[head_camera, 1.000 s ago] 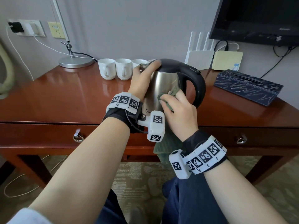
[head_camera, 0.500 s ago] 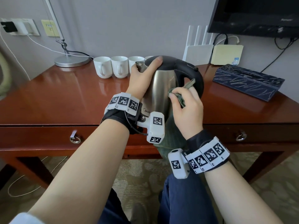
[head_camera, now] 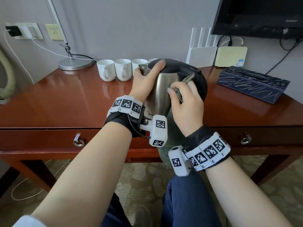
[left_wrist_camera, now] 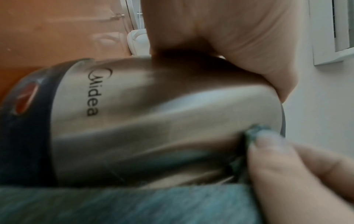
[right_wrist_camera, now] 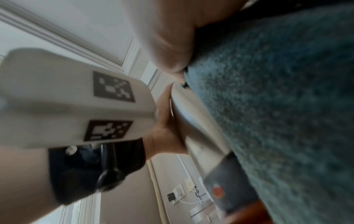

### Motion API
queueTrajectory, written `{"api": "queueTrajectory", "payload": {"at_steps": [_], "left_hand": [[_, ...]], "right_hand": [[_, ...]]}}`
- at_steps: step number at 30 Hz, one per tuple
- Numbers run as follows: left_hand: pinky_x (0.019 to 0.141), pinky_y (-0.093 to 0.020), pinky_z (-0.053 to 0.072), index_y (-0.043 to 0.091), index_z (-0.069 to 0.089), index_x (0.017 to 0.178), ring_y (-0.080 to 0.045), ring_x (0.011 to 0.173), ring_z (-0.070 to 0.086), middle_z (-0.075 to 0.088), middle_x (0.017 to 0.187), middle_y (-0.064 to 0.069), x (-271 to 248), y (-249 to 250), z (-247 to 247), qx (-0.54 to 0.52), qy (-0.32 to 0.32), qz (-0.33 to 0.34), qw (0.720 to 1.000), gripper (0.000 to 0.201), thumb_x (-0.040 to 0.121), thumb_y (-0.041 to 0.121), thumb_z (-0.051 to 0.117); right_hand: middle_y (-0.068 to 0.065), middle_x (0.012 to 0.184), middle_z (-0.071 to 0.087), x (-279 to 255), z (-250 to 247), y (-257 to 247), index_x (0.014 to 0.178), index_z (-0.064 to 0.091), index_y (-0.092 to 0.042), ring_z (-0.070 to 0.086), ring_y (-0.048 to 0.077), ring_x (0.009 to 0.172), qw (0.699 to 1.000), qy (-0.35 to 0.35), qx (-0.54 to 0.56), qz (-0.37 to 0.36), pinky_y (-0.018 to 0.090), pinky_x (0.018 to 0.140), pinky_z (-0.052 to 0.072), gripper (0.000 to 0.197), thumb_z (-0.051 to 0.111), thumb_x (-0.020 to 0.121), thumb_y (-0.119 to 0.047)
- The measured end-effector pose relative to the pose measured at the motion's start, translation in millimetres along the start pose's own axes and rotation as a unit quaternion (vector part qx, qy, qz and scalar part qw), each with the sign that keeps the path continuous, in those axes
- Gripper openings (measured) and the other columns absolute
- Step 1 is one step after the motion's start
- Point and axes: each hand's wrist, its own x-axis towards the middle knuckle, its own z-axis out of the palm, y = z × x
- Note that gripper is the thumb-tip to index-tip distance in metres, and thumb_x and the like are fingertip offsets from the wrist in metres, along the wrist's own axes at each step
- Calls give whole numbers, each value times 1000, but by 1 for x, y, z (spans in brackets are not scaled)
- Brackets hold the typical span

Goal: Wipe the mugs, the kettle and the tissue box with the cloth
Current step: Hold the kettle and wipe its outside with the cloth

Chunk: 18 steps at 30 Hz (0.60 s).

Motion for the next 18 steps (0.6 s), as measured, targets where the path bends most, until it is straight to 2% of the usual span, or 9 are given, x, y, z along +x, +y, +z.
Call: {"api": "queueTrajectory", "payload": {"at_steps": [2, 6, 10, 13, 15, 18], "left_hand": [[105, -35, 44, 15, 36, 144, -13, 116, 56, 55, 131, 4, 0, 1, -1, 4, -2, -2, 1000, 90, 76, 60, 73], [106, -36, 43, 14, 33, 146, -15, 119, 55, 53, 135, 2, 1, 0, -1, 8, -1, -2, 1000, 93, 76, 60, 73], [106, -36, 44, 15, 32, 146, -15, 119, 55, 52, 135, 2, 0, 0, -1, 2, -1, 0, 1000, 92, 77, 58, 74], [106, -36, 43, 15, 31, 146, -15, 120, 55, 51, 136, 2, -1, 1, -1, 1, -4, 0, 1000, 100, 70, 63, 74], [106, -35, 43, 15, 32, 147, -15, 121, 54, 52, 137, 2, -1, 1, -1, 4, -4, 1, 1000, 105, 65, 65, 73], [105, -35, 43, 15, 31, 148, -15, 121, 53, 51, 138, 2, -1, 1, -1, 9, -4, 2, 1000, 105, 66, 65, 71]], "right_hand": [[8, 95, 61, 13, -1, -3, 95, 68, -9, 58, 19, 81, 1000, 13, -26, -11, 25, 61, 44, 11, 60, 93, -17], [10, 96, 62, 18, -8, 4, 95, 69, -9, 59, 24, 77, 997, 36, -65, 17, 25, 59, 39, 14, 57, 93, -17], [8, 91, 60, 0, -8, 7, 92, 68, -7, 57, 18, 75, 999, -5, -41, 4, 19, 61, 36, 10, 60, 92, -13], [8, 91, 60, 5, -6, 0, 92, 68, -7, 58, 20, 80, 998, -31, -39, -28, 22, 61, 41, 10, 61, 92, -14], [7, 92, 60, 15, -6, -4, 93, 68, -9, 57, 18, 80, 998, -19, -44, -28, 25, 59, 42, 11, 60, 93, -16], [6, 94, 61, 26, -8, -2, 94, 68, -10, 55, 16, 77, 999, 11, -52, 6, 20, 60, 32, 13, 58, 93, -17]]}}
